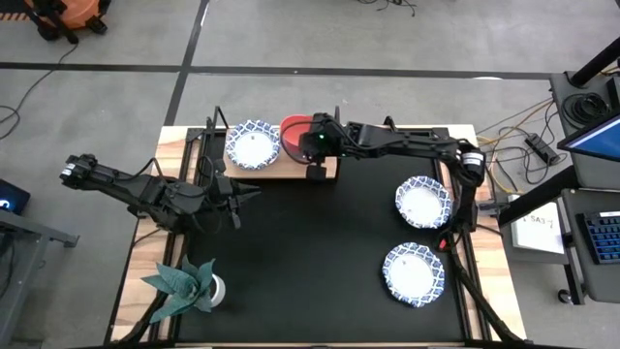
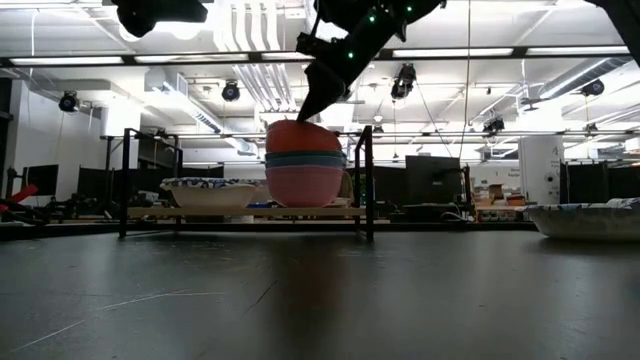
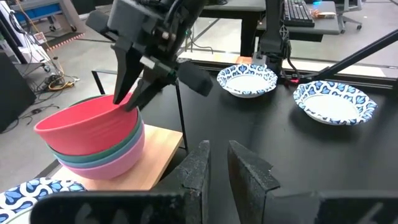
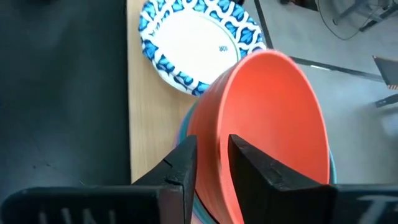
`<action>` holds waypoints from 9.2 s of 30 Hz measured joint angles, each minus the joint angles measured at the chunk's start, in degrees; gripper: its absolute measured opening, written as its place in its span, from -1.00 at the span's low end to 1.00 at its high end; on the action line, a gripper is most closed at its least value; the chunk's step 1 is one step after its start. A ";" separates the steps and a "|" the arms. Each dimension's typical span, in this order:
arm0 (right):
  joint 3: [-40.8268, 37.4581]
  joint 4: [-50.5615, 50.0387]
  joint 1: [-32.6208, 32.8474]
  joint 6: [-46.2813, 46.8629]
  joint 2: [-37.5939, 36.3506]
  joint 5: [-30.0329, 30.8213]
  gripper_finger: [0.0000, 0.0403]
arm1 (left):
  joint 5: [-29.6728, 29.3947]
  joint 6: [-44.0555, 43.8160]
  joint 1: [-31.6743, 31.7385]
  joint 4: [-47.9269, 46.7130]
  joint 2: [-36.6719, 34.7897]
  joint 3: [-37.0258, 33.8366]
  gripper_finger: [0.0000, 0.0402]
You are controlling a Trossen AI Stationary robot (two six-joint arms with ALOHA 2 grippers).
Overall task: Place and stack bowls onto a shelf
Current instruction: Stack the orange bowl on top of the green bowl, then stack the white patterned bowl on top of the white patterned bowl
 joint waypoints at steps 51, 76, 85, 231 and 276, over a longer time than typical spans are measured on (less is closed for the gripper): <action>-2.98 19.64 -1.94 13.83 6.27 -7.61 -0.96 | -0.04 1.07 0.05 -0.11 0.04 -0.66 -0.82; -4.33 -27.19 13.66 33.36 -12.06 -10.19 -0.96 | -0.04 1.09 0.05 -0.21 0.04 -0.70 -0.82; -20.63 -29.80 16.55 45.98 -22.14 -7.83 -0.96 | -0.04 1.07 0.05 0.04 0.04 -0.72 -0.82; -37.38 8.32 29.87 27.25 -47.93 -11.48 0.05 | -14.31 22.76 2.11 -15.66 10.35 18.91 -1.00; -37.44 7.10 29.87 28.11 -42.51 -11.52 0.05 | -22.40 8.12 26.30 -31.33 32.89 15.07 -0.51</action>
